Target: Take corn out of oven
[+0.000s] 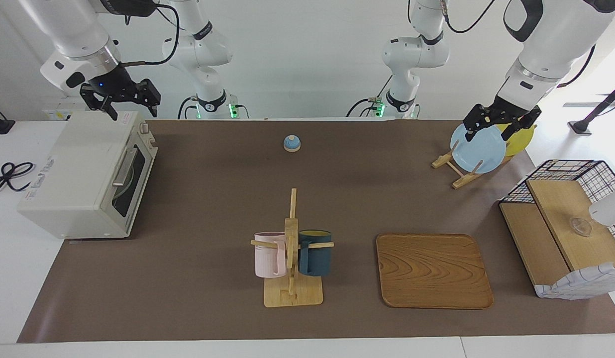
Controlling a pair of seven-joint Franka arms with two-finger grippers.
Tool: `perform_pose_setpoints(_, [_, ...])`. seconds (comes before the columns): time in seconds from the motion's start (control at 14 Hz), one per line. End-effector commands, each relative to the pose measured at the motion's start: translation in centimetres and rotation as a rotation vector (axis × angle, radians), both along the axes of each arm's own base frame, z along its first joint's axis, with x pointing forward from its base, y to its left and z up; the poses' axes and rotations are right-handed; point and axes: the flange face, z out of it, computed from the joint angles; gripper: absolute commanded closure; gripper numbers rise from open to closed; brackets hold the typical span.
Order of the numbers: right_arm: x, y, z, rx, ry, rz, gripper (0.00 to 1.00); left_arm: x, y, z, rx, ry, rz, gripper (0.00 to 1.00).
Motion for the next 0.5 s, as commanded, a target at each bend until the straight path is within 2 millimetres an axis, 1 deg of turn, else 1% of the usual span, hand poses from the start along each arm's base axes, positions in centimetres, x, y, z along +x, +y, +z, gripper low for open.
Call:
perform_pose_setpoints(0.0, [-0.09, 0.08, 0.33, 0.022, -0.028, -0.013, 0.00, -0.52, 0.44, 0.25, 0.000, -0.004, -0.005, 0.00])
perform_pose_setpoints(0.43, [-0.47, 0.20, 0.62, 0.021, -0.029, -0.016, 0.00, -0.53, 0.36, 0.25, 0.000, -0.004, -0.007, 0.00])
